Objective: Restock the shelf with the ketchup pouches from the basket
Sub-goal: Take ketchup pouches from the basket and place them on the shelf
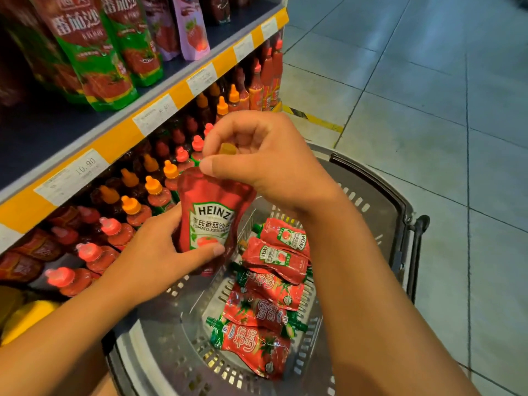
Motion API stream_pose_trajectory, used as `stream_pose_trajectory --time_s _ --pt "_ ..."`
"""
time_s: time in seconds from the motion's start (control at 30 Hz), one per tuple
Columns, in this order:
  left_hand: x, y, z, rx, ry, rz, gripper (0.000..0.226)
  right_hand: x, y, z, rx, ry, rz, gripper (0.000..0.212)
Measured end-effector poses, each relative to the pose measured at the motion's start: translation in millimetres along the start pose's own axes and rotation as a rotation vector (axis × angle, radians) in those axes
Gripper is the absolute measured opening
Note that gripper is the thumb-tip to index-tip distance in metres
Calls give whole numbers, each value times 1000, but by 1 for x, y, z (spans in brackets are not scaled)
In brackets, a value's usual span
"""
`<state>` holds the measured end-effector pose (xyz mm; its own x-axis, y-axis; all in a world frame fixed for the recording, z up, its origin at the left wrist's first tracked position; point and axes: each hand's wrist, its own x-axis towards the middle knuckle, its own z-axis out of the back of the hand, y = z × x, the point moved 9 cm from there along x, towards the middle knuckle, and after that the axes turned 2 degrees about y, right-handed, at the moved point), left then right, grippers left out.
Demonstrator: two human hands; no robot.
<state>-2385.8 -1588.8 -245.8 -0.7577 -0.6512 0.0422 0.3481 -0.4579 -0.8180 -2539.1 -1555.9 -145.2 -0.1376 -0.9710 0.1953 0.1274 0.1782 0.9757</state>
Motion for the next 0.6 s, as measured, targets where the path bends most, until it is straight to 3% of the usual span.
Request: stream_pose_trajectory --time_s 0.17,0.27,0.37,0.47,0.6 --pt "0 4 -1 17 22 19 46 0 -27 6 74 -63 -112 16" --pt "-1 5 -2 32 44 10 51 -5 -41 22 146 -139 -167 6" --pt "-1 4 0 13 18 19 49 -16 -84 55 180 -351 -298 25" --pt "-1 3 0 -16 9 41 42 -42 -158 87 -84 -577 -516 22" --pt "-1 4 0 -25 13 62 44 -86 -253 84 -445 -500 -866 26"
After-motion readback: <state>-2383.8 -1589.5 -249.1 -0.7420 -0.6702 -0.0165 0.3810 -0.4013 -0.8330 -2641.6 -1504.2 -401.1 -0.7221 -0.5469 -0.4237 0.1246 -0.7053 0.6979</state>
